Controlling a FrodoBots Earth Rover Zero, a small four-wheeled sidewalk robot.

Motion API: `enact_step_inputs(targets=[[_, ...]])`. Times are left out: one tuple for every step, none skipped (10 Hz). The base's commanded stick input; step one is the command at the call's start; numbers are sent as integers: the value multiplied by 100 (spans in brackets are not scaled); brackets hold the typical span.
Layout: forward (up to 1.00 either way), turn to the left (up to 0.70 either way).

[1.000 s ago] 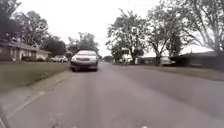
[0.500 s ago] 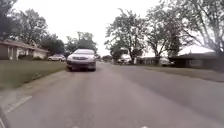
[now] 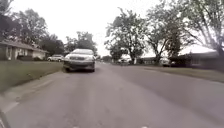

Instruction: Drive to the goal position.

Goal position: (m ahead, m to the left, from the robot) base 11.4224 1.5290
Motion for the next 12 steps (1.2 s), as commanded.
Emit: enact_step_inputs(targets=[[70, -2], [70, -2], [70, -2], [70, -2], [70, -2], [70, -2], [70, -2], [70, -2], [70, -2], [70, -2], [70, -2], [70, -2]])
